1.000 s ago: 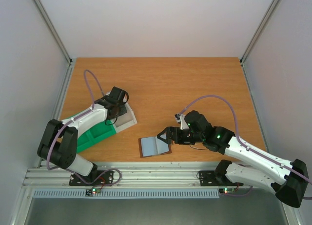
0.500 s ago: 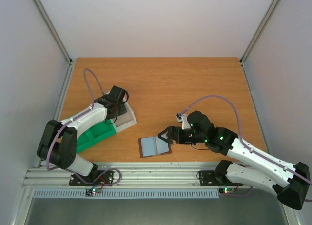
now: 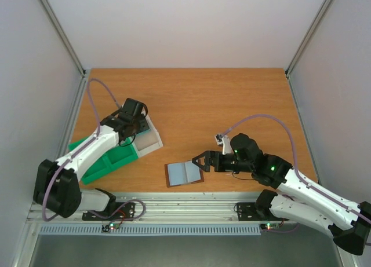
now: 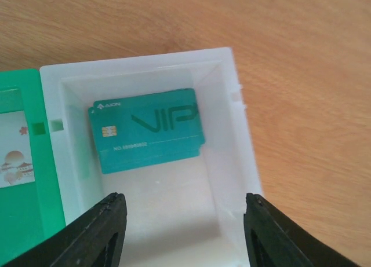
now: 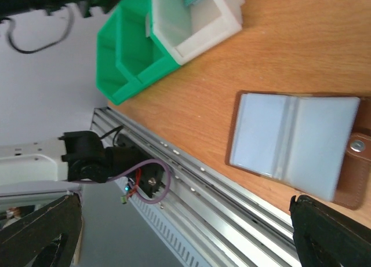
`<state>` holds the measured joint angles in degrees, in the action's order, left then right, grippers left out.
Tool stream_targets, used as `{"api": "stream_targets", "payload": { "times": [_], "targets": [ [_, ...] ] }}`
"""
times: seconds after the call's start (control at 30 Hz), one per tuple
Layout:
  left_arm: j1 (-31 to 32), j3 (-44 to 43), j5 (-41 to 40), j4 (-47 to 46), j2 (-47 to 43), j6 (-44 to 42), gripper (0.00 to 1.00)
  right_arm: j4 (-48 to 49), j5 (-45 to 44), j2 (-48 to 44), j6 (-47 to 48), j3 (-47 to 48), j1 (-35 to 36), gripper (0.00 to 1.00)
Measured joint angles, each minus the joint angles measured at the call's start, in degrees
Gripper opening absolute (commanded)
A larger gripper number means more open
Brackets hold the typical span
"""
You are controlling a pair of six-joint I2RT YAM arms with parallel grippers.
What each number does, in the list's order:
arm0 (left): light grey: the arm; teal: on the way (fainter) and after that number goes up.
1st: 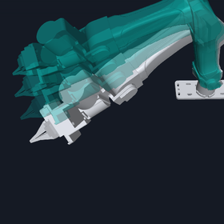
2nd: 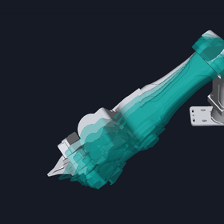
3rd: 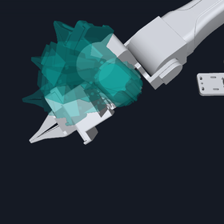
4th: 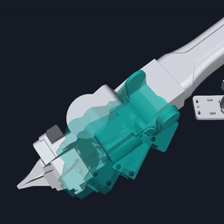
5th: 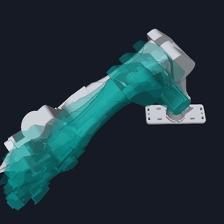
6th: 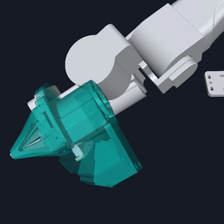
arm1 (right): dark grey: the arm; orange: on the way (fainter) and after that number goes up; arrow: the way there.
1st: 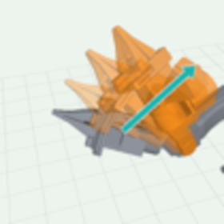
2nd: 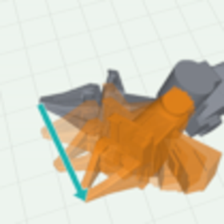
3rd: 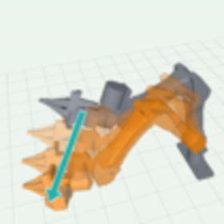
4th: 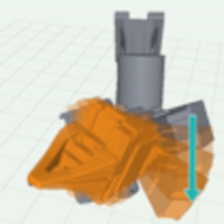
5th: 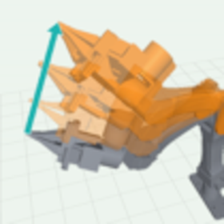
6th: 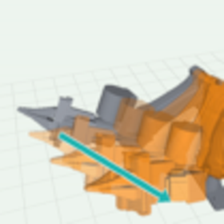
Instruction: Take the credit cards out of the card holder
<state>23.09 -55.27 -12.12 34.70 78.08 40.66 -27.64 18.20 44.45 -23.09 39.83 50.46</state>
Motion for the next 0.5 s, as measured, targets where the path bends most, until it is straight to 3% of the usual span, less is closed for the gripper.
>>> {"api": "stream_targets", "payload": {
  "times": [0.3, 0.4, 0.5],
  "targets": [
    [0.0, 2.73, 11.02, 0.68, -11.76, -2.25, 0.64, -4.46, -0.76, 5.25, 1.79, 0.42, 0.0, 0.95],
    [0.02, 6.49, 16.92, 0.07, -15.34, -2.4, 0.62, -5.42, -0.87, 7.8, 2.73, 0.42, 0.0, 0.83],
    [0.52, 11.04, 22.05, -0.55, -18.08, -2.12, 0.62, -5.95, -1.64, 10.47, 4.07, 0.42, 0.0, 0.62]
  ]
}}
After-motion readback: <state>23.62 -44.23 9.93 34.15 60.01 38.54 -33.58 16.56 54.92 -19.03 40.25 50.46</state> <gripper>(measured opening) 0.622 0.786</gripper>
